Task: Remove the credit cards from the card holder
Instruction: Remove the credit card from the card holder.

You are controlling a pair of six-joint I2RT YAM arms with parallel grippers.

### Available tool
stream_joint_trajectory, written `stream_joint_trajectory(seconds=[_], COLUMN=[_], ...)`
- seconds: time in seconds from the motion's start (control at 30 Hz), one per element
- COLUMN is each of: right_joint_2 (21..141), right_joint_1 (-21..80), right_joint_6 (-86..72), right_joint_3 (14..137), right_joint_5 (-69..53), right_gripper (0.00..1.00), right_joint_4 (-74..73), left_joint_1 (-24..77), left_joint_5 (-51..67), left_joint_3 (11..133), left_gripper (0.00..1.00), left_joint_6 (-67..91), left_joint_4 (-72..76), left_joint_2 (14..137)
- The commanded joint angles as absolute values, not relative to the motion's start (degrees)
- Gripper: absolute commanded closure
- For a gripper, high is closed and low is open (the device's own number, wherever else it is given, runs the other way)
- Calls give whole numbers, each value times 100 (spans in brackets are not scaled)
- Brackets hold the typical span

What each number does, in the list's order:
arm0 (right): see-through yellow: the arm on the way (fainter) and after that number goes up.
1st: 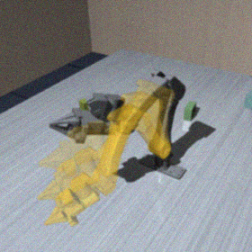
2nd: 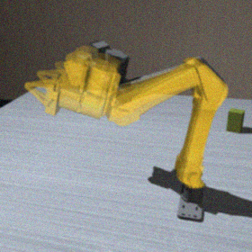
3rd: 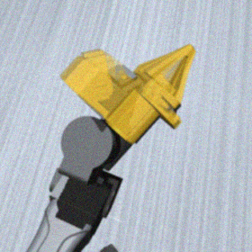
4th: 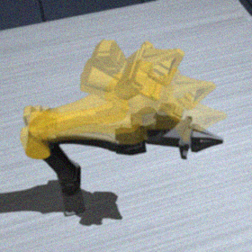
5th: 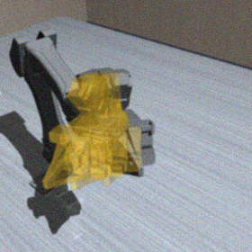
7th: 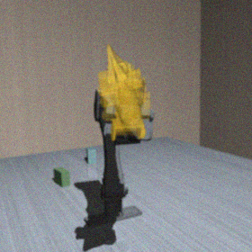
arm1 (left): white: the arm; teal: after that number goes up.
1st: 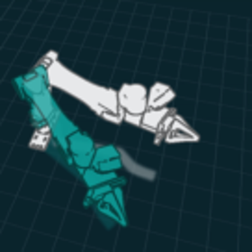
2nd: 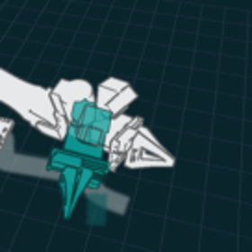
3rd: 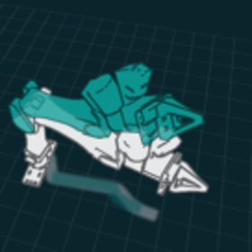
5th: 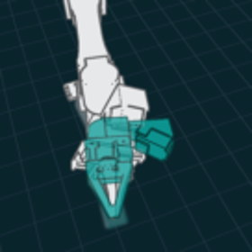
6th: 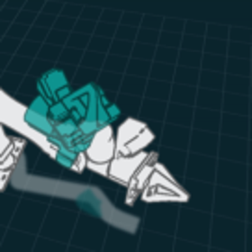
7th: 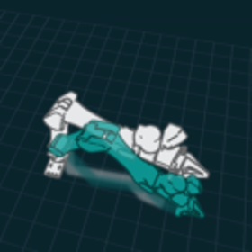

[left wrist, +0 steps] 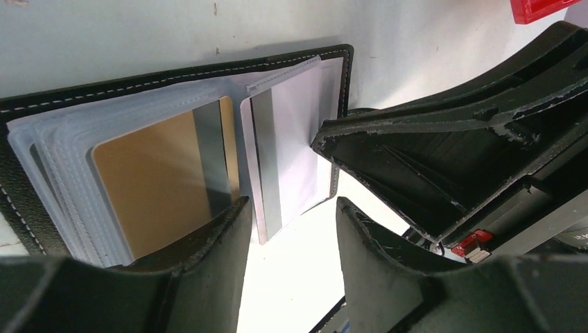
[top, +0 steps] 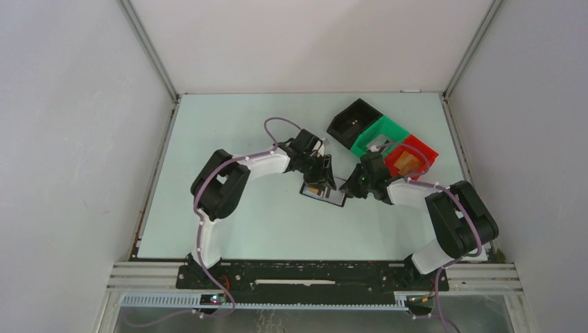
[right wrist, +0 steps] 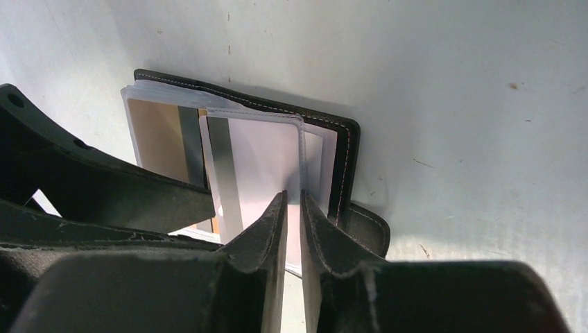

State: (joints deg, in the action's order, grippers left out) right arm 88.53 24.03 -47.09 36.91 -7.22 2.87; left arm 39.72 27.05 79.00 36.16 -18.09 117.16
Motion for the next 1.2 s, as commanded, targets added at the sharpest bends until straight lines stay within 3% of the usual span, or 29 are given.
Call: stream_joint_trajectory(seconds=[0.0, 0.13, 0.7, 1.0, 1.17], right_joint_2=[9030, 9033, 9158, 9245, 9256], right_joint_1=[2435, 2434, 2439, 2426, 2426], right_joint_6=[-4764, -4770, -4768, -4764, -4764], right_joint_3=[3770, 3771, 3700, 3696, 3700], right_joint_5=[-649, -650, -664, -655, -661], right_gripper=[80, 80, 80, 81, 81], right_joint_4=[309, 325, 390, 376, 379], left_joint_1=[3954, 3950, 3715, 3635, 3605], left_joint_5=[2464, 2520, 3102, 3067, 3070], left_joint_3=[8096, 8095, 7252, 7121, 7050], left_gripper=[46, 48, 82, 85, 70], left_joint_6=[3362, 3408, 4177, 4200, 4239], left_joint_4=[-2013, -1961, -556, -489, -418], left_joint_2=[11839, 11923, 11508, 11404, 11328])
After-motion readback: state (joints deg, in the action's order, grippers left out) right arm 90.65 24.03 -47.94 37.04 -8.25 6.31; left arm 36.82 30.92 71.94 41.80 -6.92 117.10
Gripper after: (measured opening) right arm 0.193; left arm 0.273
